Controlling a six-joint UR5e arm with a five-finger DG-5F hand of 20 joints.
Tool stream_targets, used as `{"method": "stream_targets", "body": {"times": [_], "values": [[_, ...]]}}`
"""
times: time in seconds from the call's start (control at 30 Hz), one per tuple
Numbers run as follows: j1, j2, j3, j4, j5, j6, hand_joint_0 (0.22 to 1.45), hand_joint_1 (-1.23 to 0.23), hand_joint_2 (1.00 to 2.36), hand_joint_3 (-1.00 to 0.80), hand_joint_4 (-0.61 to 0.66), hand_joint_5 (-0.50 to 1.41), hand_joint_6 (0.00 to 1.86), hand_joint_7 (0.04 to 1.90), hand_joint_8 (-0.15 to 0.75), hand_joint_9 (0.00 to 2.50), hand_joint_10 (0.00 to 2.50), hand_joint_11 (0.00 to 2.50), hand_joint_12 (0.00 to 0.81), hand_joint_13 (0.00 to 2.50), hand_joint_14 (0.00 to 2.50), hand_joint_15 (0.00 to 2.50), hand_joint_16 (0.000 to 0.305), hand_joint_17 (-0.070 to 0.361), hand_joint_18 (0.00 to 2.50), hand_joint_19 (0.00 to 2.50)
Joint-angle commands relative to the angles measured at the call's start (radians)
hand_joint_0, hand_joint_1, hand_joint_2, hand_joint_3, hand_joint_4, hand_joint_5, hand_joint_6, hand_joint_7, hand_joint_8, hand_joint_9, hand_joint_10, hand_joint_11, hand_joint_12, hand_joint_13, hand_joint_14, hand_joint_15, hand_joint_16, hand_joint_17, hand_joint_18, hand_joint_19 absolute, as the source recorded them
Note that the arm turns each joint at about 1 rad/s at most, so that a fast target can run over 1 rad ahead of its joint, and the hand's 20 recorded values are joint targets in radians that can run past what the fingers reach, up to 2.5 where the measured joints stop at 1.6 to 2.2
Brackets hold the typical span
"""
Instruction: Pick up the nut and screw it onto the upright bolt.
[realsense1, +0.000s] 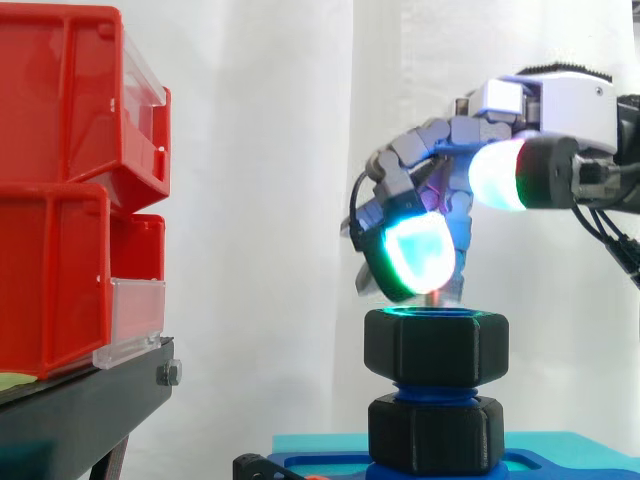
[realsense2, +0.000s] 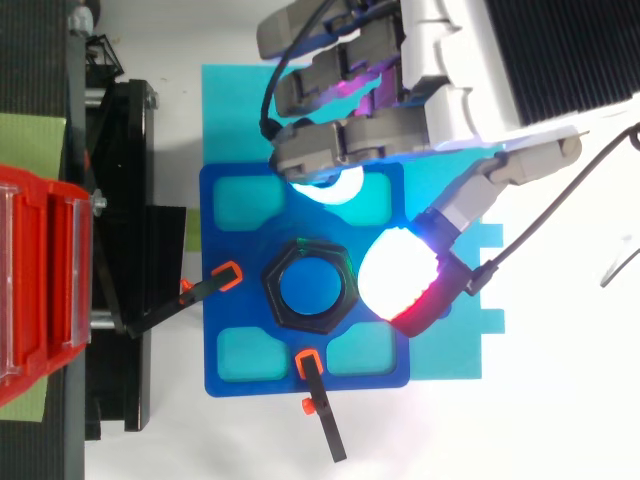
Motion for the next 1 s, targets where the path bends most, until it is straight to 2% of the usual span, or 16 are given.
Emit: {"method": "stream_targets", "body": {"times": [0.0, 0.03, 0.07, 0.2, 0.33, 0.47, 0.73, 0.97], "values": [[0.0, 0.0, 0.049, -0.03, -0.001, -0.003, 0.55, -0.24, 1.0, -0.5, 0.22, -0.02, 0.5, 1.28, 0.285, 1.3, 0.0, 0.05, 0.19, 0.87, 0.0, 0.0, 0.015, 0.033, 0.55, 0.04], [0.0, 0.0, 0.049, -0.03, -0.001, -0.003, 0.55, -0.23, 1.0, -0.5, 0.23, -0.03, 0.5, 1.24, 0.285, 1.29, 0.0, 0.06, 0.193, 0.85, 0.0, 0.0, 0.016, 0.035, 0.54, 0.04], [0.003, -0.002, 0.066, -0.043, -0.001, -0.003, 0.54, -0.23, 1.0, -0.5, 0.26, -0.06, 0.5, 1.1, 0.281, 1.22, 0.0, 0.02, 0.2, 0.8, 0.0, 0.0, 0.018, 0.04, 0.51, 0.04], [0.011, -0.002, 0.068, -0.04, 0.005, -0.001, 0.54, -0.22, 1.0, -0.5, 0.28, -0.09, 0.5, 0.94, 0.266, 1.14, 0.0, 0.0, 0.214, 0.74, 0.0, 0.0, 0.021, 0.048, 0.48, 0.05], [0.019, -0.002, 0.048, -0.024, 0.012, -0.001, 0.54, -0.21, 1.0, -0.5, 0.26, -0.09, 0.5, 0.89, 0.264, 1.11, 0.0, 0.0, 0.217, 0.72, 0.0, 0.0, 0.023, 0.051, 0.46, 0.05], [0.042, -0.002, 0.014, 0.009, 0.042, 0.002, 0.53, -0.21, 1.0, -0.5, 0.26, -0.1, 0.5, 0.84, 0.259, 1.08, 0.0, 0.0, 0.221, 0.69, 0.0, 0.0, 0.024, 0.054, 0.43, 0.05], [0.072, -0.002, 0.008, 0.019, 0.069, 0.017, 0.53, -0.18, 1.0, -0.5, 0.24, -0.11, 0.5, 0.73, 0.242, 0.98, 0.0, 0.0, 0.232, 0.61, 0.0, 0.0, 0.026, 0.059, 0.35, 0.02], [0.088, -0.002, -0.009, 0.022, 0.092, 0.026, 0.53, -0.17, 1.0, -0.5, 0.23, -0.11, 0.5, 0.71, 0.234, 0.92, 0.0, 0.0, 0.244, 0.57, 0.0, 0.0, 0.027, 0.06, 0.3, 0.01]]}}
